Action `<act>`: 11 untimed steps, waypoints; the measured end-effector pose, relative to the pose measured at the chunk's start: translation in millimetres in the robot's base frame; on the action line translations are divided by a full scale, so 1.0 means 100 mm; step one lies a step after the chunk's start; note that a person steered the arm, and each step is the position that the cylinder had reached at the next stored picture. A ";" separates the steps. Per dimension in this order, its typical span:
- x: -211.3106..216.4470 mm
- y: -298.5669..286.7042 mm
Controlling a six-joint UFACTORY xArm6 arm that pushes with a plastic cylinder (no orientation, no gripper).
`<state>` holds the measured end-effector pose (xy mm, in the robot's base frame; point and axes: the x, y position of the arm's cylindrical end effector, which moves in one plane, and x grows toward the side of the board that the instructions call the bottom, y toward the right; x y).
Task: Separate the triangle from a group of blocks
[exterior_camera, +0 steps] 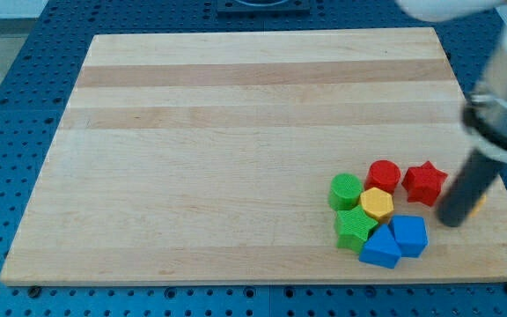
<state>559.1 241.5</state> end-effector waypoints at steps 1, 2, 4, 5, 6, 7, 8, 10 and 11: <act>0.25 0.36; 0.56 0.20; 0.59 -0.94; 0.49 -1.74; 0.22 -2.22; 0.18 -2.30; 0.30 -2.66; -0.56 -3.72; -0.53 -3.86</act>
